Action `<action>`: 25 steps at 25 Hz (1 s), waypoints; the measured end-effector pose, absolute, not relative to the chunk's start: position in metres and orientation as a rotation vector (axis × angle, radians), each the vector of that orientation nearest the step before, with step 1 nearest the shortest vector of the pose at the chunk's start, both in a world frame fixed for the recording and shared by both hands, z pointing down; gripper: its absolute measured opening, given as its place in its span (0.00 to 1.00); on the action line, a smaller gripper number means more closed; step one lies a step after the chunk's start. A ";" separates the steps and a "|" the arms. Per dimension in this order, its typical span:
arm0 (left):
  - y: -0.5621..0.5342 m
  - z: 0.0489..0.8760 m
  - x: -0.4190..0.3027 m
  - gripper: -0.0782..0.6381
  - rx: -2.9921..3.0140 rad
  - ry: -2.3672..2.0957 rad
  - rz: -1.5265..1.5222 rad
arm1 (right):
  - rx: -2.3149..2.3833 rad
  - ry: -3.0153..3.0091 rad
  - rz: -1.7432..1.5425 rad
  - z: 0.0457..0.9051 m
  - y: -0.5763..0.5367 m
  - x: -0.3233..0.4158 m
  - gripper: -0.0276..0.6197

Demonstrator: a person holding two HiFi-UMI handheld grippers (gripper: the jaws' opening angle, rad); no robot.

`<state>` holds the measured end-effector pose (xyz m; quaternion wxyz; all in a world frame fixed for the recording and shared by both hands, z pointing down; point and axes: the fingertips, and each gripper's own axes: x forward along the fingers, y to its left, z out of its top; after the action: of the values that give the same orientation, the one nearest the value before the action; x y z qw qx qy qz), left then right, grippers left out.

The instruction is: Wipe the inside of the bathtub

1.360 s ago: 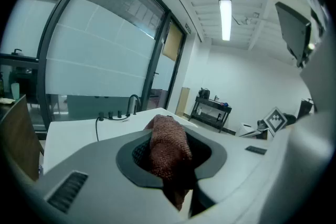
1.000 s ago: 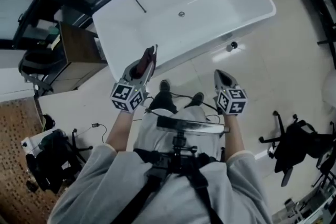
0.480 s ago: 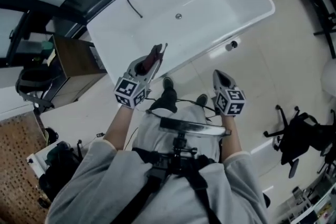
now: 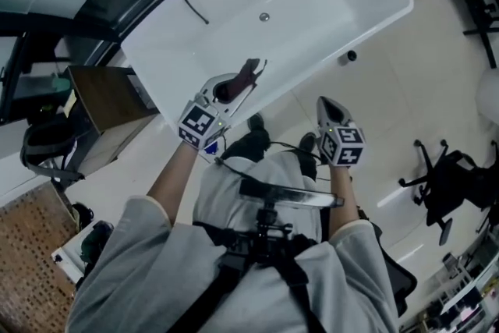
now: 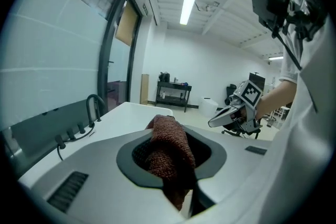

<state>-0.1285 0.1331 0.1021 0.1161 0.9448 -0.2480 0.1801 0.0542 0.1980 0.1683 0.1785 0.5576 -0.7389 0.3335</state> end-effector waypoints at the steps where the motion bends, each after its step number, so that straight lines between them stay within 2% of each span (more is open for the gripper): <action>1: 0.131 0.107 -0.126 0.25 2.776 -0.697 0.527 | 1.574 -2.078 0.936 0.170 0.197 0.053 0.05; 8: 0.132 0.146 -0.110 0.25 2.878 -0.477 0.593 | 1.548 -2.006 0.937 0.189 0.195 0.055 0.05; 25: 0.126 0.283 -0.077 0.25 2.680 -0.327 0.723 | 1.243 -2.076 0.907 0.278 0.124 0.048 0.05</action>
<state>-0.0765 0.1259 0.2832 0.1723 0.9445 -0.1152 0.2548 0.0476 0.1239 0.2775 0.2749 0.4626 -0.7723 0.3376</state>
